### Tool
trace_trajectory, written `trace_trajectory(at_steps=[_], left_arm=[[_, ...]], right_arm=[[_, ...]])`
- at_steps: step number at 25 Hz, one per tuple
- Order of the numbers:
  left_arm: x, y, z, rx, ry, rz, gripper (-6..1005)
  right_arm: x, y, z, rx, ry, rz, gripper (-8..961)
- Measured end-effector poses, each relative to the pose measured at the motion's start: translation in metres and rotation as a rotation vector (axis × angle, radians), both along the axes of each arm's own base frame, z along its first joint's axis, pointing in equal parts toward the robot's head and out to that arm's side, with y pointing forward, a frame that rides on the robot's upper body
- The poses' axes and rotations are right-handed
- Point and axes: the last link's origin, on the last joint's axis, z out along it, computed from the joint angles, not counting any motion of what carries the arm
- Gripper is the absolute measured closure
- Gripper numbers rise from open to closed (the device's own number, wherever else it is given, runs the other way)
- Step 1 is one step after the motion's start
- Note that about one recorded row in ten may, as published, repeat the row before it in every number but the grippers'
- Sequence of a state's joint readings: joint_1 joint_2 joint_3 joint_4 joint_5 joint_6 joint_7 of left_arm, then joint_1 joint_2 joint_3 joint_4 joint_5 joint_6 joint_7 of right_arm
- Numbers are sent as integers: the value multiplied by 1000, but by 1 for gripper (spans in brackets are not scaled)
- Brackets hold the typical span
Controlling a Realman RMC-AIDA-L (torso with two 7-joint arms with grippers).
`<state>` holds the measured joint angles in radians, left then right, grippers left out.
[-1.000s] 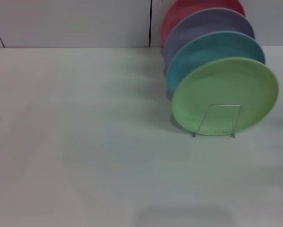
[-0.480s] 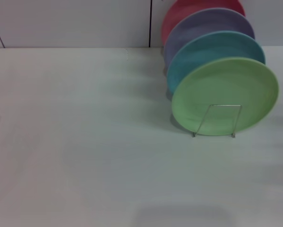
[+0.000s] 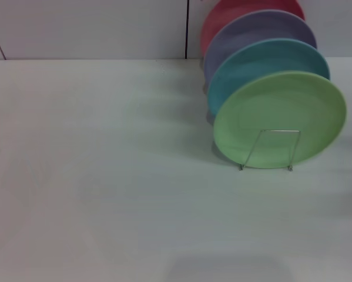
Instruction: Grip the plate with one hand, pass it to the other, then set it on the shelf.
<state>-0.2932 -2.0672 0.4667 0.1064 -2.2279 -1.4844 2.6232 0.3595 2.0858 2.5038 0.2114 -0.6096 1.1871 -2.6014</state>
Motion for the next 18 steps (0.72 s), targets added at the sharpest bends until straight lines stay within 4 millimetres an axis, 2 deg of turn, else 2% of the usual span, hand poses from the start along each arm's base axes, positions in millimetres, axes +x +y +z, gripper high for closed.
trace_trajectory(at_steps=[18], left_arm=[[-1, -4, 0, 11, -5, 1, 273]], right_arm=[[1, 3, 7, 38, 15, -14, 245]])
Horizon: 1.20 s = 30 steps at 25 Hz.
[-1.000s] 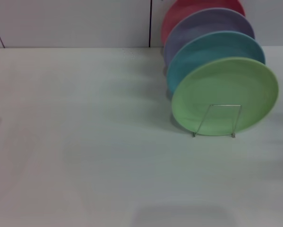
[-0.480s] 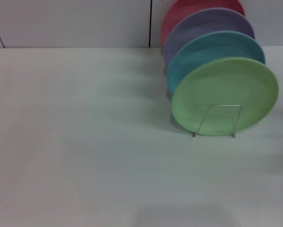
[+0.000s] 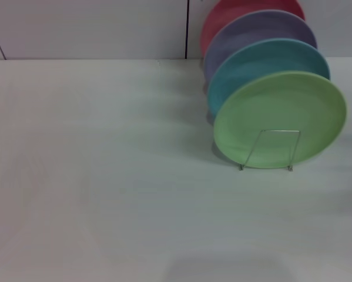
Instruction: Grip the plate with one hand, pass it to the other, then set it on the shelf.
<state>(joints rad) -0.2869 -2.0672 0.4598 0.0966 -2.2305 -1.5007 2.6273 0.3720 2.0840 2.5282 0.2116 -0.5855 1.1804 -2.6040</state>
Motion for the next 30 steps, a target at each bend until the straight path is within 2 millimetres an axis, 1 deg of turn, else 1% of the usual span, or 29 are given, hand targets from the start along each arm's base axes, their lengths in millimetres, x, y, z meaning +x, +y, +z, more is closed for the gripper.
trace_trajectory(at_steps=[3, 9, 30], left_arm=[[1, 0, 1, 2, -2, -6, 273], [0, -2, 2, 7, -2, -9, 273], [0, -2, 2, 7, 1, -7, 274]], right_arm=[[-1, 4, 3, 20, 9, -1, 245], [-3, 7, 1, 7, 12, 1, 245], [-3, 7, -2, -2, 5, -2, 245]])
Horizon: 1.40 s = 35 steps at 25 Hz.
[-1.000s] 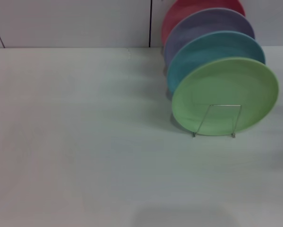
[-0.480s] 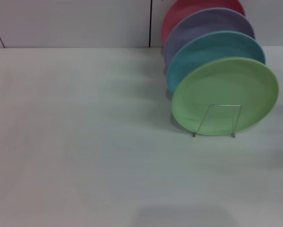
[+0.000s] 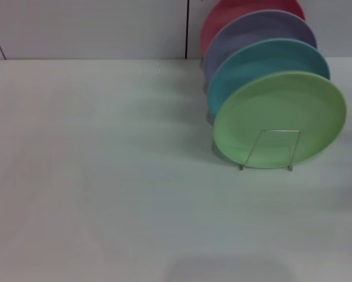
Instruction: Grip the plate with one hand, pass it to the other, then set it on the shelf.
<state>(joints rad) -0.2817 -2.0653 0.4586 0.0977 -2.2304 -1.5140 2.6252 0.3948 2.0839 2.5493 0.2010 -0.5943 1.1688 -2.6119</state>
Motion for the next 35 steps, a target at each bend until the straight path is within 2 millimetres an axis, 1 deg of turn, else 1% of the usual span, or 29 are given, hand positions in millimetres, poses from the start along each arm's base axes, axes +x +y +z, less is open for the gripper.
trace_trajectory(at_steps=[10, 23, 35], left_arm=[[-2, -3, -1, -3, -2, 7, 274], [0, -5, -2, 3, -9, -7, 273], [2, -3, -3, -2, -9, -11, 273]], right_arm=[[-2, 2, -3, -9, 4, 4, 245], [0, -2, -3, -7, 4, -2, 245], [1, -3, -3, -6, 1, -1, 245]])
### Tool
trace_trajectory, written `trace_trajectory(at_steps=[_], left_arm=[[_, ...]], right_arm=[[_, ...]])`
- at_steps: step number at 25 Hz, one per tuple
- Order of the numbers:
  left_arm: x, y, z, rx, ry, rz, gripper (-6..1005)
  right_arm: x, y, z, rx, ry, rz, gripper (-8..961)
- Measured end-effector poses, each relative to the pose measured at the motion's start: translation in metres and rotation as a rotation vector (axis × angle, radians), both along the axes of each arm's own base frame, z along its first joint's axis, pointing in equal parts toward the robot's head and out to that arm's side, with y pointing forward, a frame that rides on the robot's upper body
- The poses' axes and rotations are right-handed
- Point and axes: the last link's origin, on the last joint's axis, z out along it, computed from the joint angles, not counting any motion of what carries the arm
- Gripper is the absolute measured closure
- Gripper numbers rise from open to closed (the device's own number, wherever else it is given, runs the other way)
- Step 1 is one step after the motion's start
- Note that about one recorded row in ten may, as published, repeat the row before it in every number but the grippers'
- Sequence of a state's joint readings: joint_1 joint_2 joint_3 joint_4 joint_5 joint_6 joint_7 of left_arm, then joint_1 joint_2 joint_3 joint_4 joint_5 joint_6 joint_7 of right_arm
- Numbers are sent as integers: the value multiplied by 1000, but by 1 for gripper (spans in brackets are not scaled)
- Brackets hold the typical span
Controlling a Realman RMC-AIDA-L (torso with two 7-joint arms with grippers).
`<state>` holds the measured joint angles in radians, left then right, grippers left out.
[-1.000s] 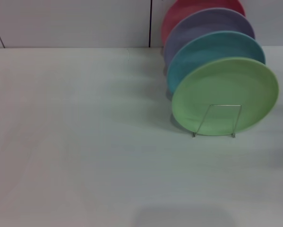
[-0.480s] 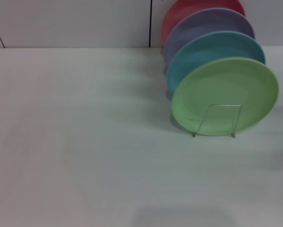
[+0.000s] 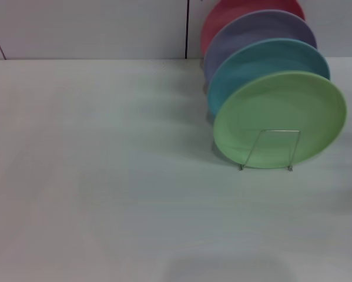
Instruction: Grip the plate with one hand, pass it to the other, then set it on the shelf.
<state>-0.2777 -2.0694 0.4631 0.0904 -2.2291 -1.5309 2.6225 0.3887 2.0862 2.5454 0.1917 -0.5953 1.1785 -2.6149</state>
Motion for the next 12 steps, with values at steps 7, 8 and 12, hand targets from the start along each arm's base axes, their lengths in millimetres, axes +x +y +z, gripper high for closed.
trace_trajectory(at_steps=[7, 8, 12], left_arm=[[0, 2, 1, 2, 1, -1, 273], [0, 2, 1, 3, 1, 0, 273], [0, 2, 2, 6, 2, 2, 273]], right_arm=[[-3, -3, 0, 5, -20, 20, 245], [-3, -4, 0, 6, -20, 22, 245], [-3, -5, 0, 8, -21, 24, 245]])
